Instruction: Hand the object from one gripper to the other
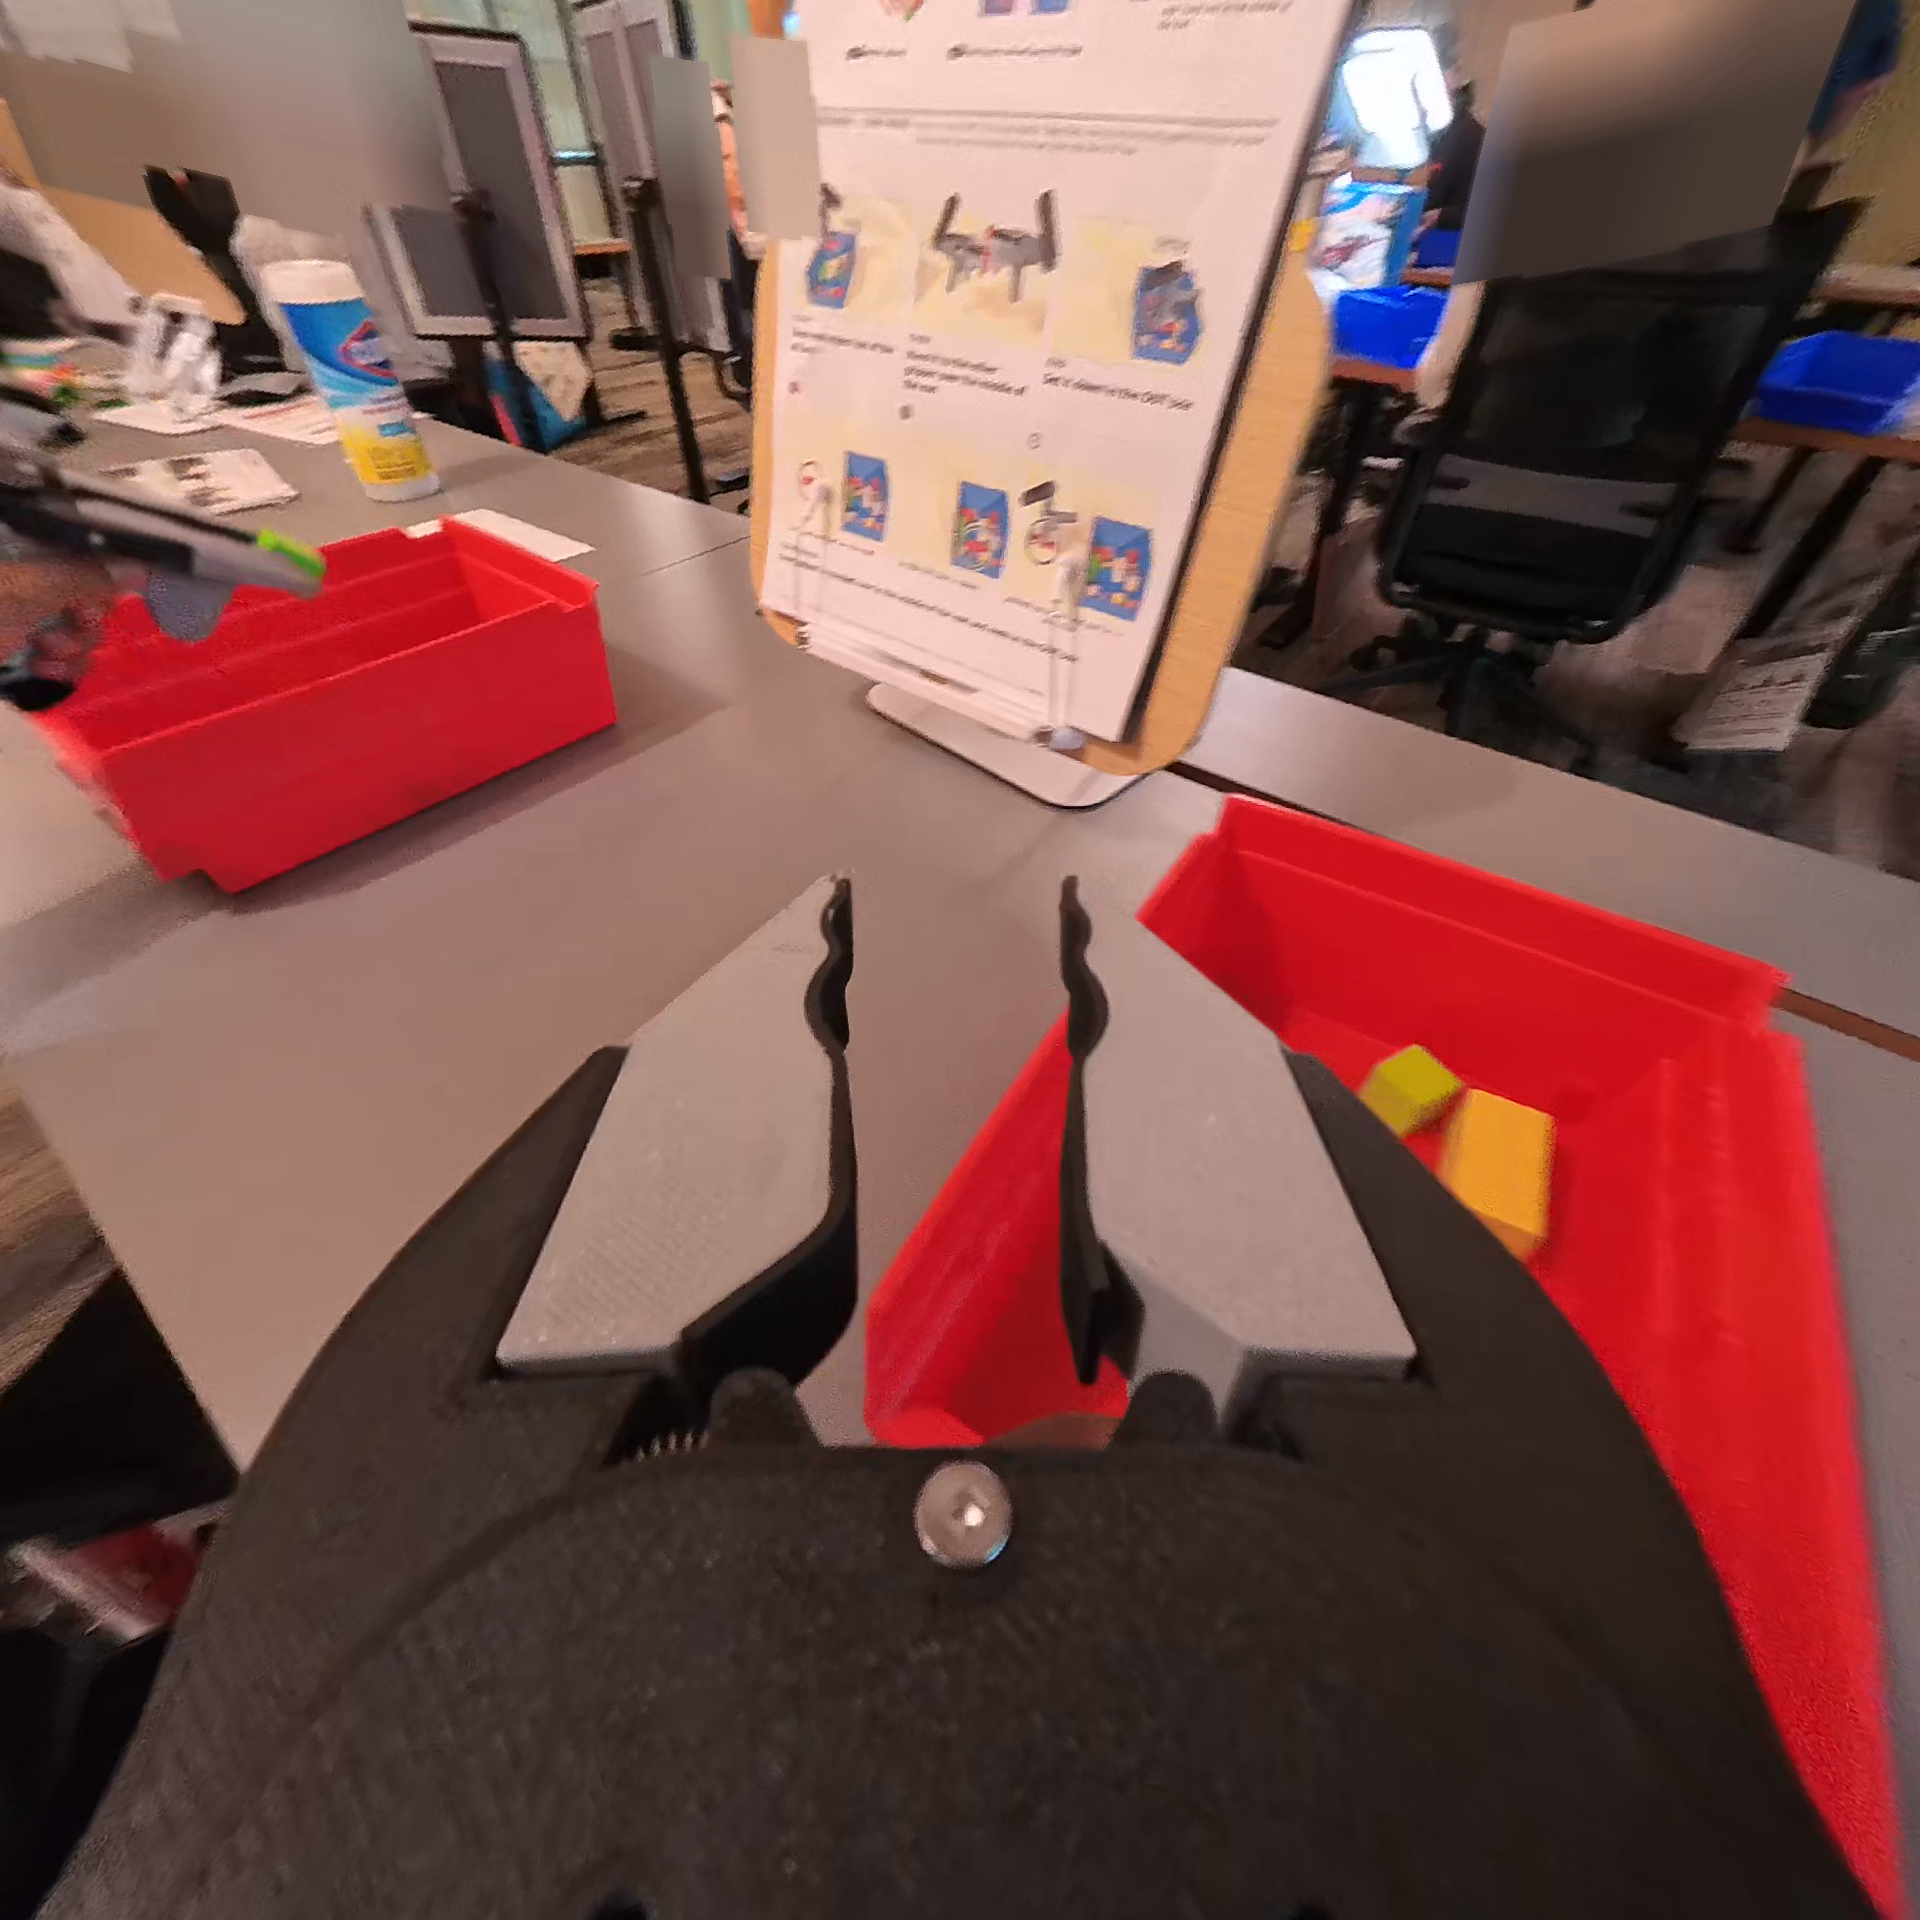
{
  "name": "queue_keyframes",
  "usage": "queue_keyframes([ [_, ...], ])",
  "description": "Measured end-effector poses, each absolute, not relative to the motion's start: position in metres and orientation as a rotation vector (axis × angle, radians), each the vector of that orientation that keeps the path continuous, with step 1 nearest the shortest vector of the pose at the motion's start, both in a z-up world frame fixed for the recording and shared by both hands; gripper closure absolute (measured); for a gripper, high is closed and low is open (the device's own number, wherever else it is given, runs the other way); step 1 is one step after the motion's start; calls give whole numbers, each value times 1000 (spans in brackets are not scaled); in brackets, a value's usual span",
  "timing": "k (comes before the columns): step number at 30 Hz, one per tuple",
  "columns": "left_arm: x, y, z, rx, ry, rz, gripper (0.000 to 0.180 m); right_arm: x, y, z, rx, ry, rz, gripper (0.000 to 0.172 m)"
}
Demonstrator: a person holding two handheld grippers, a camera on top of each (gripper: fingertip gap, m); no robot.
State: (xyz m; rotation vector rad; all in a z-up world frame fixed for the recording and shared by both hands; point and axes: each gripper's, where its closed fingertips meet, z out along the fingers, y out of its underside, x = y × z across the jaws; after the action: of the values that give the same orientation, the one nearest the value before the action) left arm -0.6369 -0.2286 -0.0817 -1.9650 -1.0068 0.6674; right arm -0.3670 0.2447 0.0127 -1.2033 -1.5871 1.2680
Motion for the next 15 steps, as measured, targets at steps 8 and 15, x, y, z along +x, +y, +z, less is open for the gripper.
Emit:
queue_keyframes([
  [8, -435, -69, -5, -1767, -127, 440, 157, -350, 116, -1, -957, -2008, 1575, 128],
  [15, -341, -12, -5, -1665, 432, 862, 157, -321, 22, -13, -772, -2273, 1737, 113],
])
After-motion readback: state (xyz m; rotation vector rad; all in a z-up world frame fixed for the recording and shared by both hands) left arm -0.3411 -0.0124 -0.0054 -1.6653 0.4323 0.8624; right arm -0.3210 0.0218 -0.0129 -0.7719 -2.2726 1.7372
